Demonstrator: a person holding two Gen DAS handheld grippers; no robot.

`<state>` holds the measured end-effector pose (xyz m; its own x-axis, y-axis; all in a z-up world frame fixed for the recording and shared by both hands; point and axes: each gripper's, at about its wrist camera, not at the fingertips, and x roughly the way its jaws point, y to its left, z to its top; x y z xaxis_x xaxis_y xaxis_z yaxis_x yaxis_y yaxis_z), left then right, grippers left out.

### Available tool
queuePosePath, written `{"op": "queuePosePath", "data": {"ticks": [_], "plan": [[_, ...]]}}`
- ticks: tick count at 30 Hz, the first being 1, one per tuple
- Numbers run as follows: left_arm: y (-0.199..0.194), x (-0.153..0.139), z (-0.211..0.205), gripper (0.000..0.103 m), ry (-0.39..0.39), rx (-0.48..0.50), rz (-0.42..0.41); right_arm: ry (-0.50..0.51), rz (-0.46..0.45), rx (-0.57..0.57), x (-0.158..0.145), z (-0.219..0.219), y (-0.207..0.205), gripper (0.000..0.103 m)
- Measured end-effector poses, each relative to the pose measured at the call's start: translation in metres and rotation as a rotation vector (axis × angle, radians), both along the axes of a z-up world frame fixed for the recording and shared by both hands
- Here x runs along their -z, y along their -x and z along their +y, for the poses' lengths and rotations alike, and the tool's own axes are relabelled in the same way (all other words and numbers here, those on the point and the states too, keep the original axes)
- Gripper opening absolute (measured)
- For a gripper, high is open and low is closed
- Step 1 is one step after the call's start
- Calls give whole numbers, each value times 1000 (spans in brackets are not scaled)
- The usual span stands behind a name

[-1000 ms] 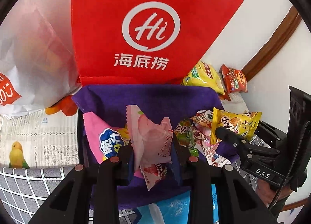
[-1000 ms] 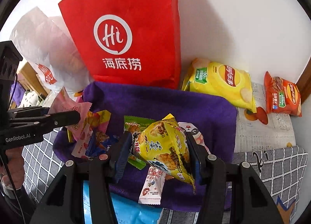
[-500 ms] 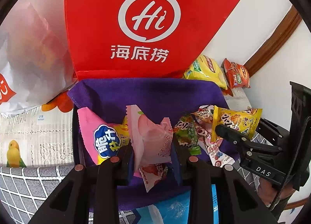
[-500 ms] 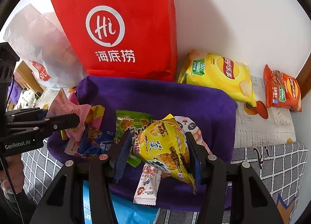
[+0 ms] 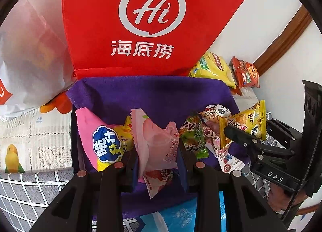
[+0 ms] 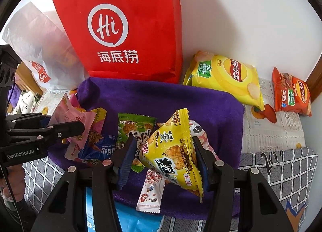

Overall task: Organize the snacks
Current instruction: 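Open the right tool on the yellow packet while the left tool releases the pink packet, then withdraw both open tools from the towel toward the remaining snacks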

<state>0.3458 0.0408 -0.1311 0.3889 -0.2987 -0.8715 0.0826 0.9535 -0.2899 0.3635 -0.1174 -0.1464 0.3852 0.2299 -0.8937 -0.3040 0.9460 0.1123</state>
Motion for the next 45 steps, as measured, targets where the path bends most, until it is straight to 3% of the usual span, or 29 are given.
{"op": "queuePosePath", "data": {"ticks": [10, 15, 24, 28, 32, 39, 42, 45], "plan": [[-2, 3, -1, 30, 3, 7, 1, -35, -24, -1, -8, -2, 2, 55], [-1, 2, -1, 31, 4, 11, -7, -63, -60, 21, -21, -7, 4, 61], [3, -9, -2, 31, 17, 17, -44, -85, -131, 35, -45, -15, 11, 61], [6, -18, 0, 40, 20, 16, -70, -87, -152, 36, -51, -14, 15, 61], [10, -32, 5, 56, 34, 27, -108, -72, -160, 39, -54, -10, 17, 62], [22, -54, 12, 58, 29, 12, -150, -25, -182, 73, -68, -7, 27, 71], [26, -62, 10, 58, 26, 8, -166, 52, -232, 64, -76, -2, 42, 74], [32, -71, 6, 58, 19, 19, -187, 61, -251, 63, -82, -3, 60, 78]]}}
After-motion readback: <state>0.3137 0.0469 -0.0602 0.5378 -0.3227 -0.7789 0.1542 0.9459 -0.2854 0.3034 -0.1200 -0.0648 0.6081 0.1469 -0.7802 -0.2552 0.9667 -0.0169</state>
